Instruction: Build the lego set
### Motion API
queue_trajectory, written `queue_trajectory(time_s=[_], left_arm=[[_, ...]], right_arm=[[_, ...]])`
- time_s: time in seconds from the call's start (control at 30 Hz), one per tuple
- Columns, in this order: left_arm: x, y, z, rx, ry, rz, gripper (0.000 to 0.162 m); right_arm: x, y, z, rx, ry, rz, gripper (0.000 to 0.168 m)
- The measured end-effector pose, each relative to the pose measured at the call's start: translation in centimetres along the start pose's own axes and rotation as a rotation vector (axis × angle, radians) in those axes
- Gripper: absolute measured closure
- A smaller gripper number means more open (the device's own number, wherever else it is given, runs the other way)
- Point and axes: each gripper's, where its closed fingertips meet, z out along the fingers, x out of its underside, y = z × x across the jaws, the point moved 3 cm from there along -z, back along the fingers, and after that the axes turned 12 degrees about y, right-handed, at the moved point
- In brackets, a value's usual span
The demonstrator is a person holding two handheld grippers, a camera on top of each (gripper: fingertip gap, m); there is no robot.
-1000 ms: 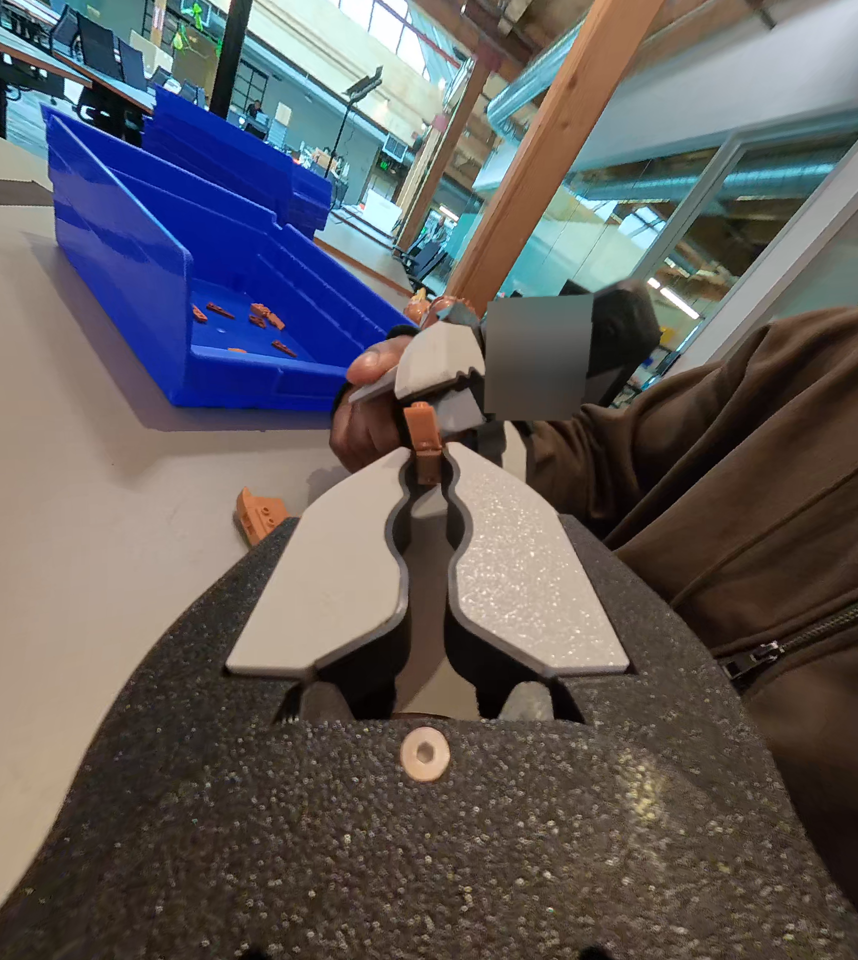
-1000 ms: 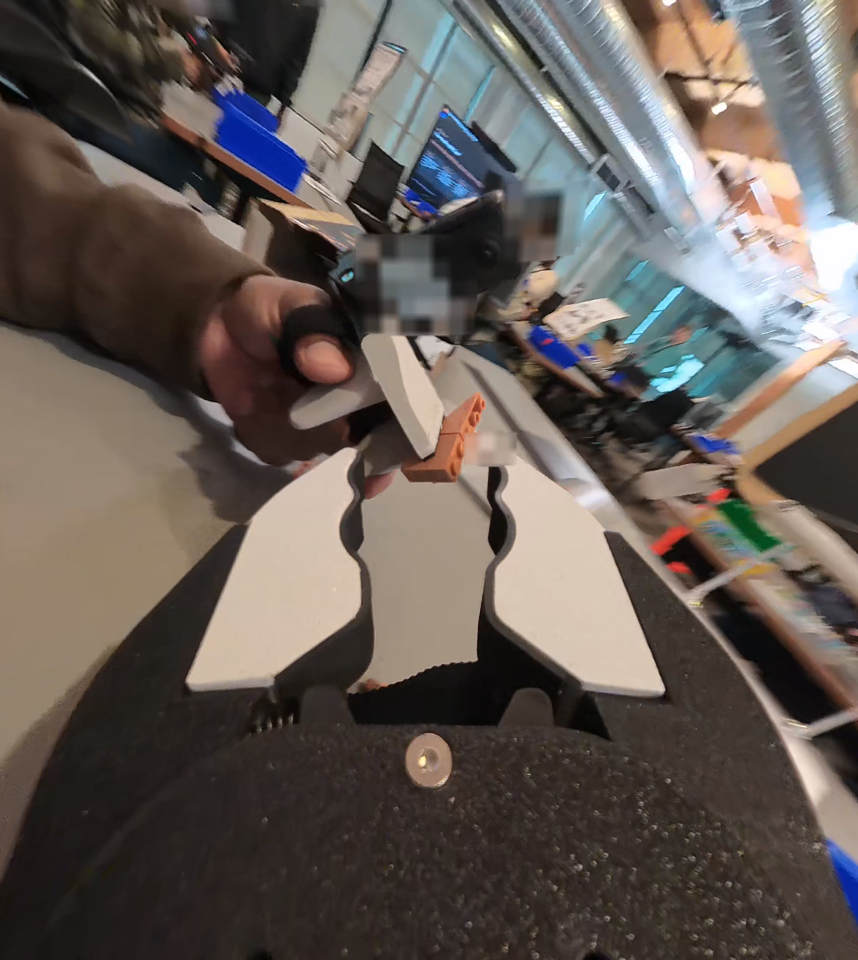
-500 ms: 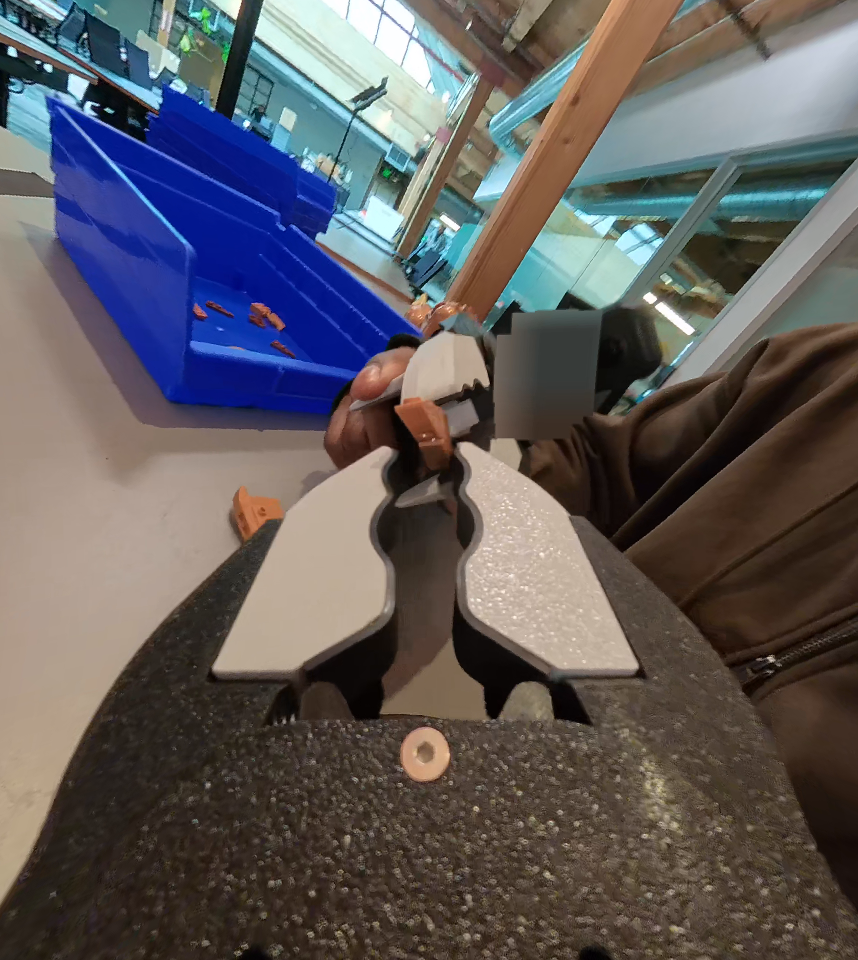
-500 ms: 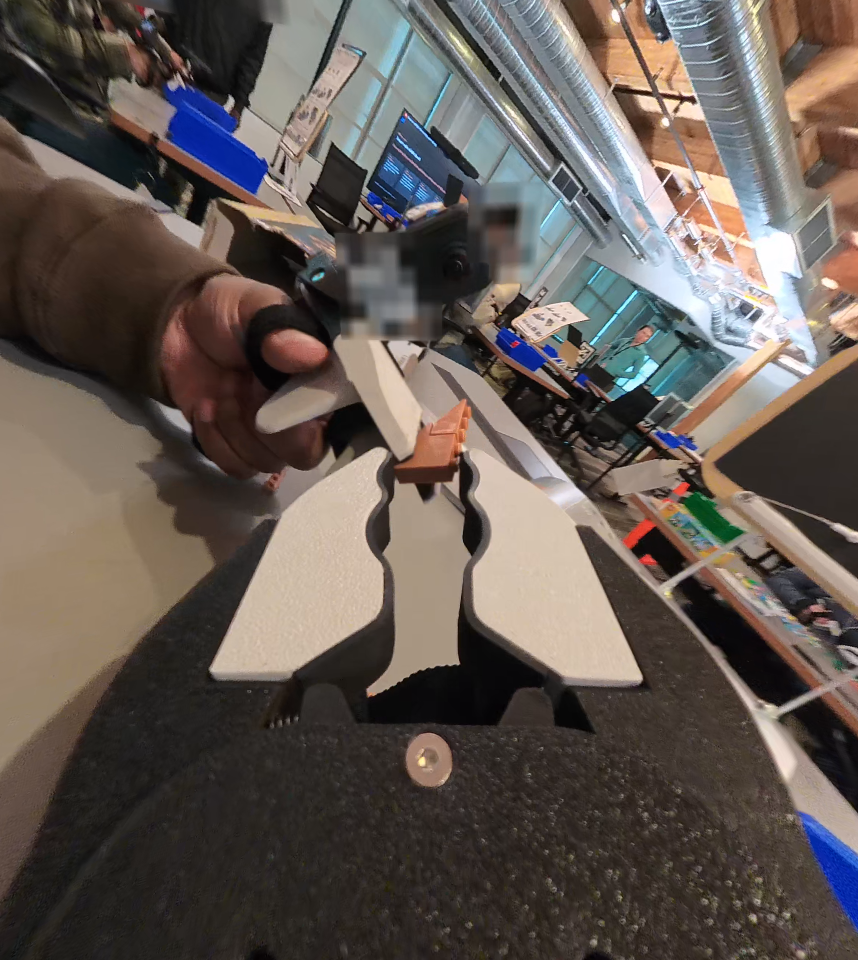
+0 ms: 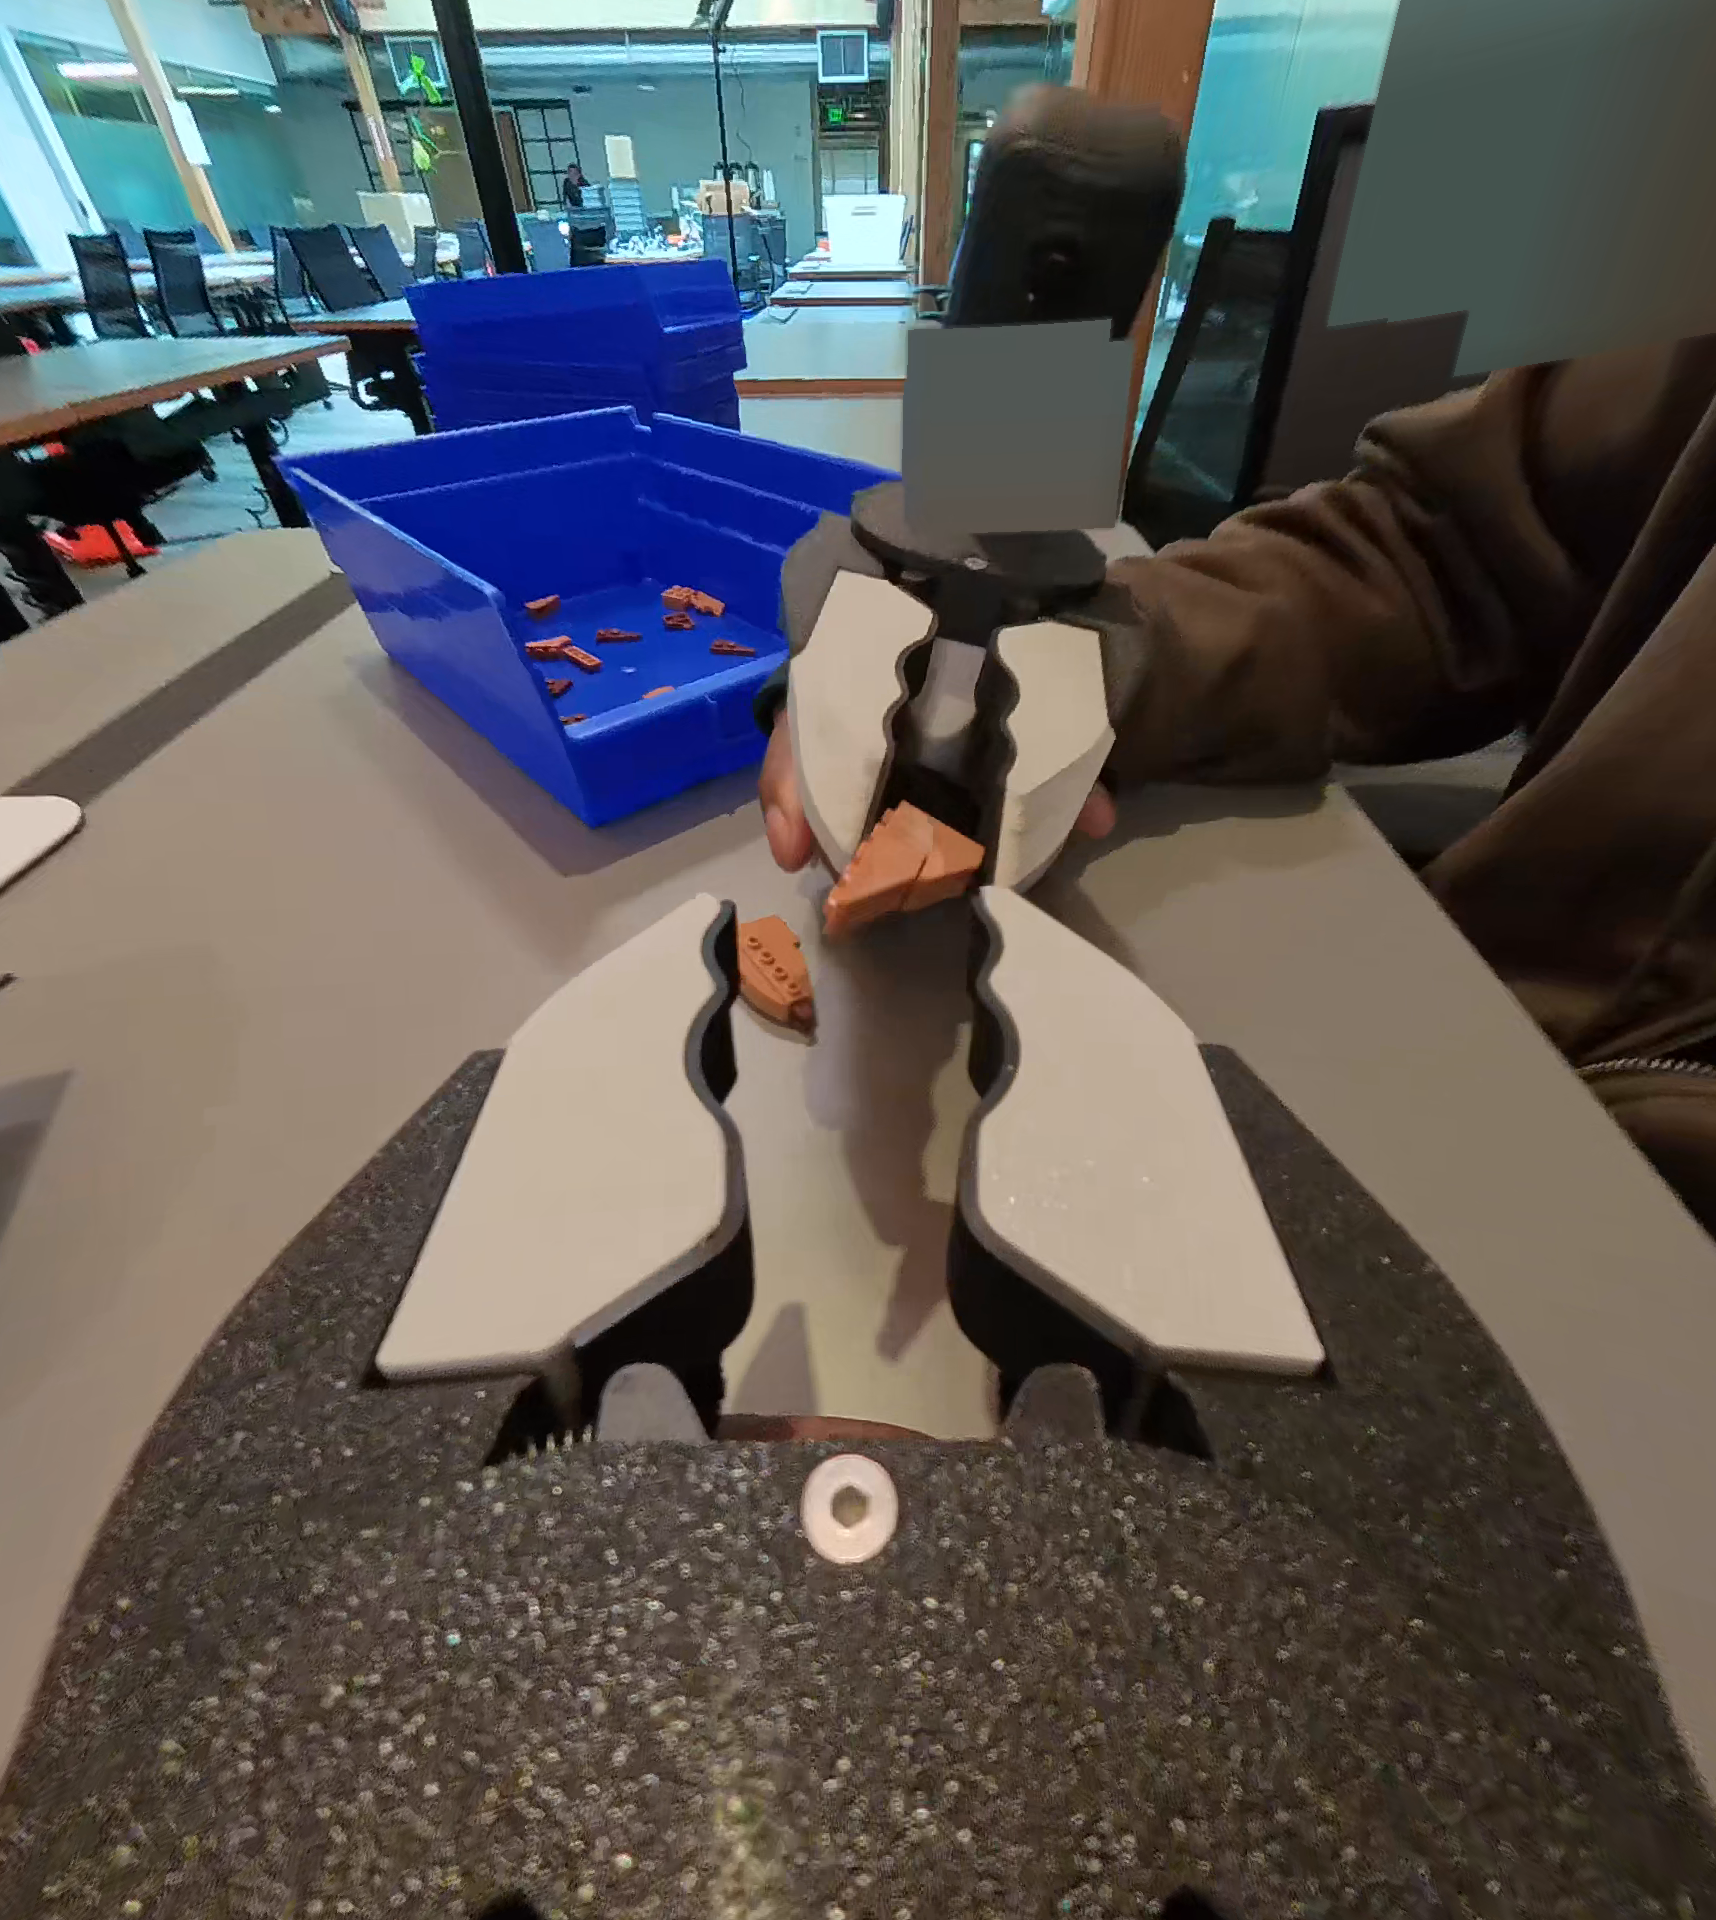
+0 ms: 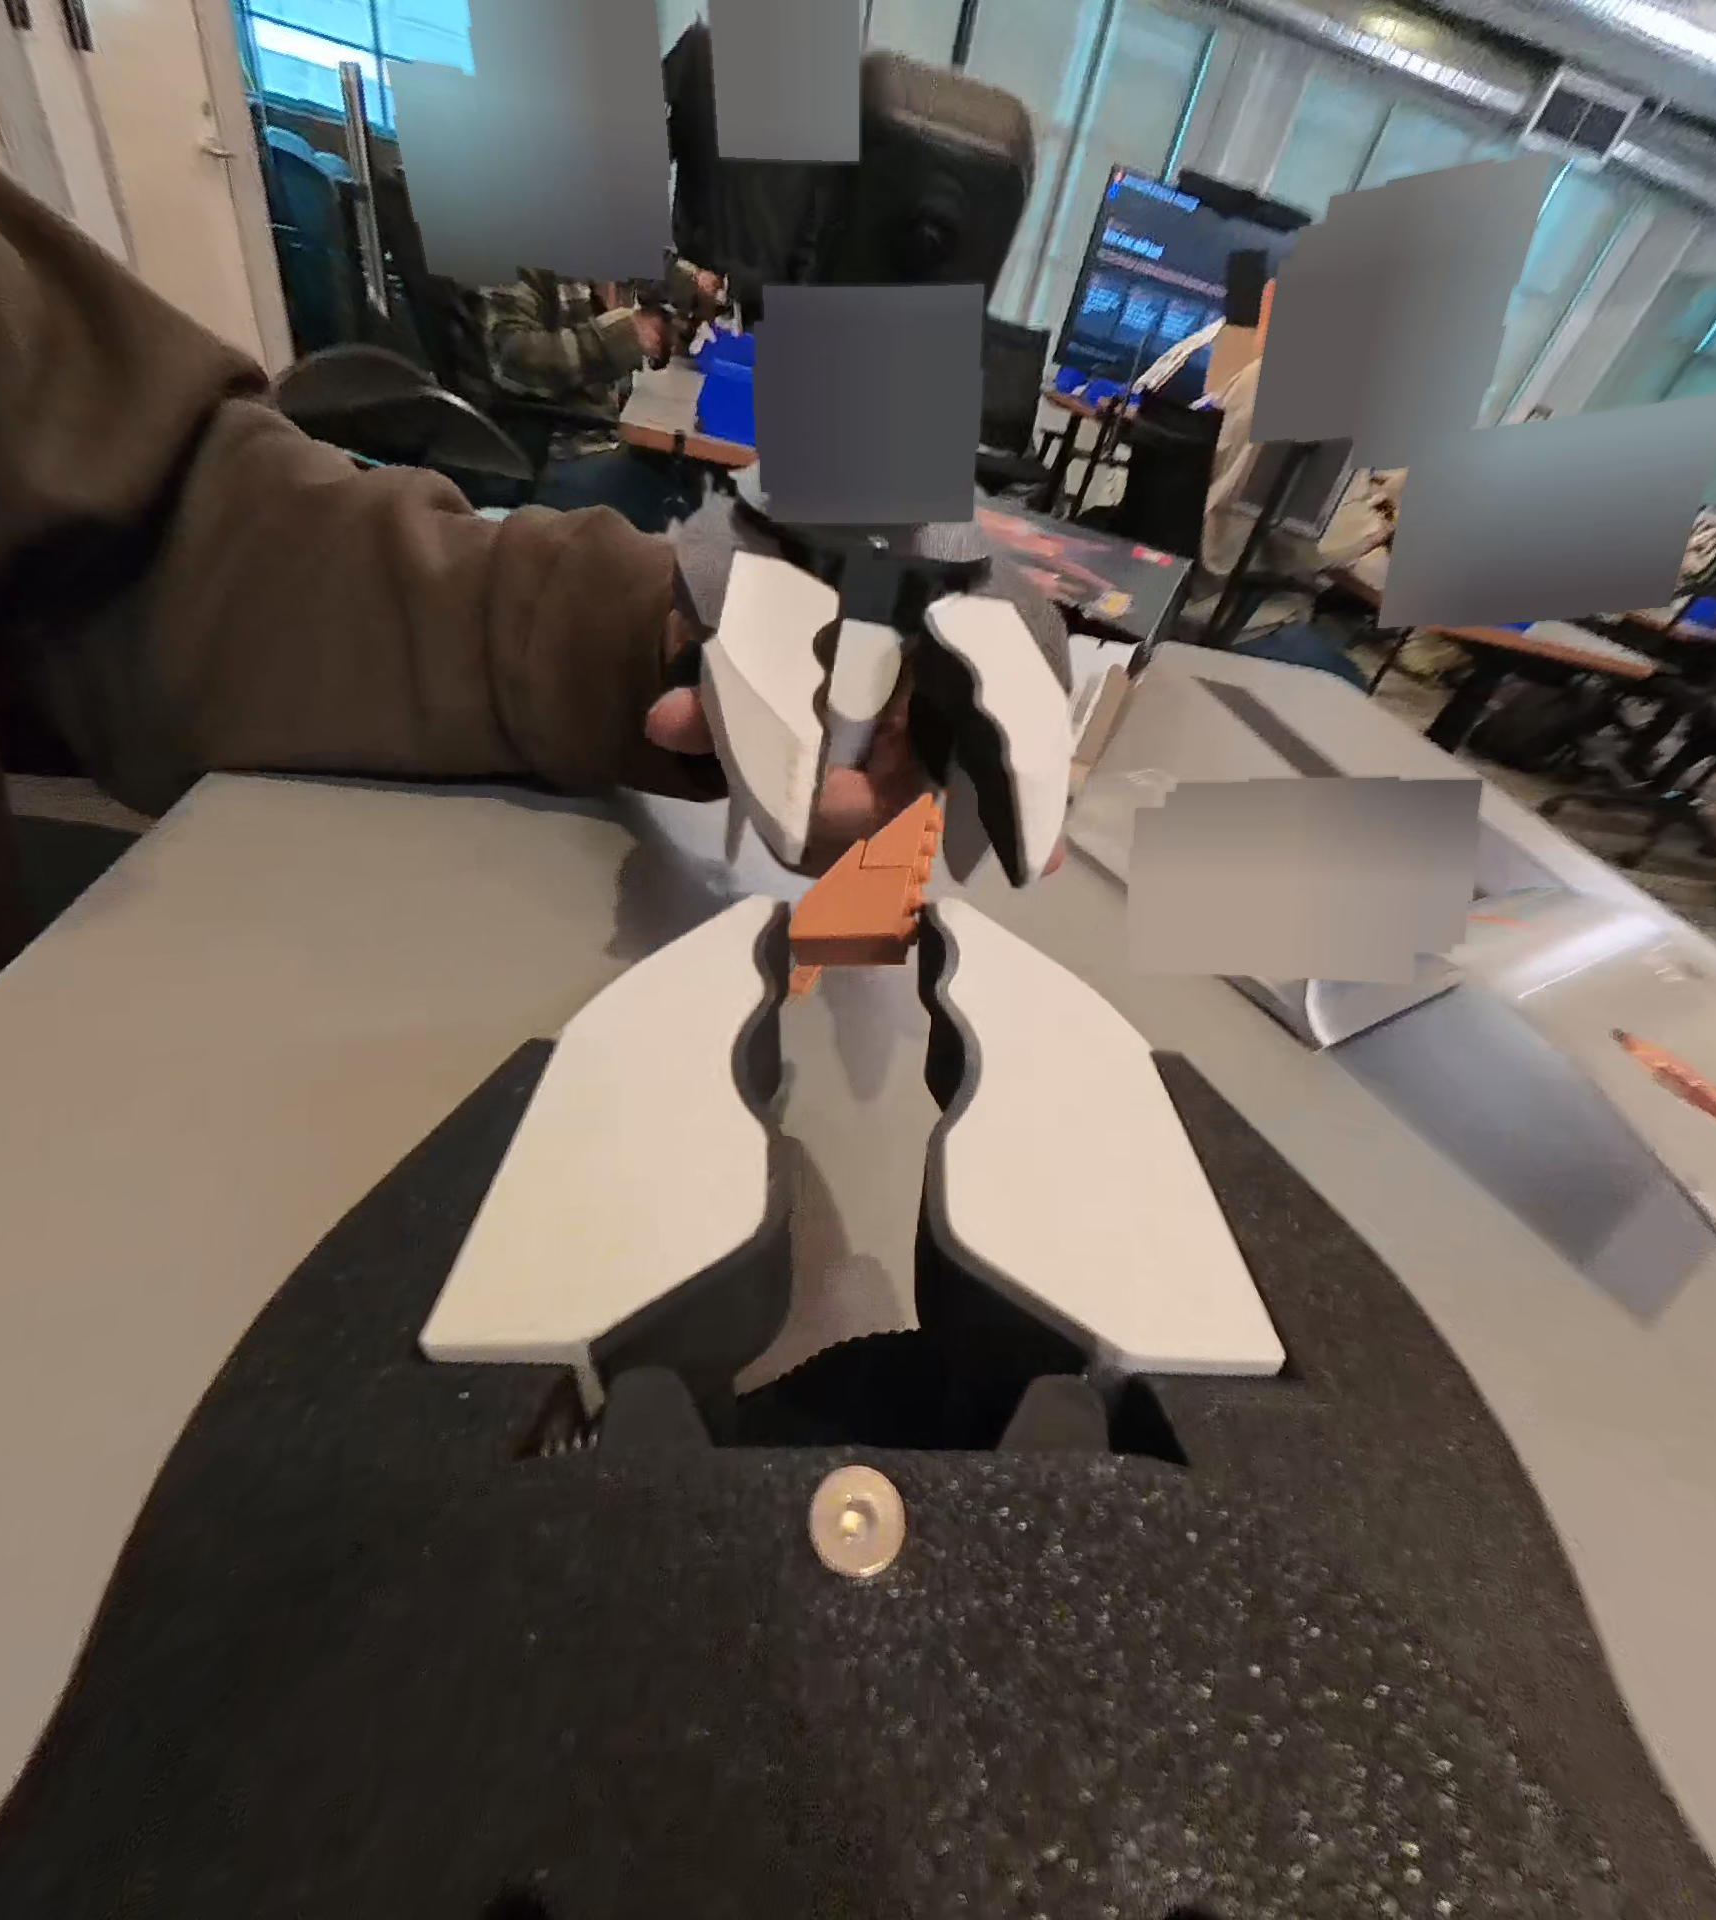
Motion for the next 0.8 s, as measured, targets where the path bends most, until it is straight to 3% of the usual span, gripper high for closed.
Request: queue_trajectory(time_s=[0.43,0.8], left_arm=[[1.4,-0.4,1.0,-0.001,0.070,0.090,0.140],[1.7,-0.8,0.8,-0.010,0.128,0.161,0.144]], right_arm=[[1.2,0.2,0.7,-0.089,0.074,0.126,0.145],[1.5,0.5,0.9,-0.129,0.115,0.150,0.146]])
